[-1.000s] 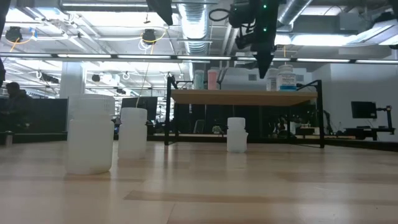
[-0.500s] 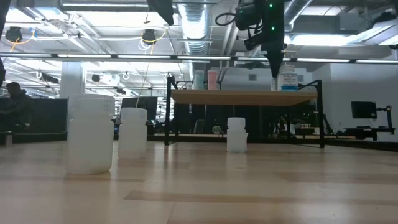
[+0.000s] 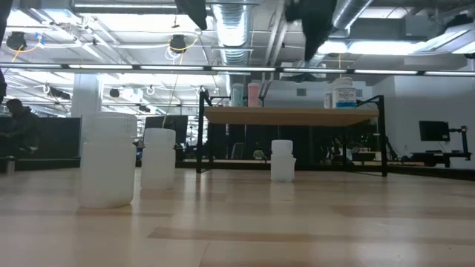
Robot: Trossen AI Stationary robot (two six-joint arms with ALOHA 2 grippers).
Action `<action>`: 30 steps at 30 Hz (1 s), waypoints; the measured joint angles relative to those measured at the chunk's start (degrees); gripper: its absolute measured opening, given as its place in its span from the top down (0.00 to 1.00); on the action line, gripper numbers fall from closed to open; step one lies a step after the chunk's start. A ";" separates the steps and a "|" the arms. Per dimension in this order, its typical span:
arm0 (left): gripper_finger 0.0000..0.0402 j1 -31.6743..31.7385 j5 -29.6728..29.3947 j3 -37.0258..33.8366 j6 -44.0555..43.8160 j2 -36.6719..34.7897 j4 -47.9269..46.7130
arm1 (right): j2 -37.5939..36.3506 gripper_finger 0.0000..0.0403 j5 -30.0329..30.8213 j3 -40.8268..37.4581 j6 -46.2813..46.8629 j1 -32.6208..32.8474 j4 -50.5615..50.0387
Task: Pick and place medicine bottles onto shelf by color
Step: Put the top transparent pill bottle on the shelf
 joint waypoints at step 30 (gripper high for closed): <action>0.46 -12.36 6.87 0.00 -7.20 0.00 -9.49 | -23.18 0.38 -12.77 -43.17 30.21 34.97 38.87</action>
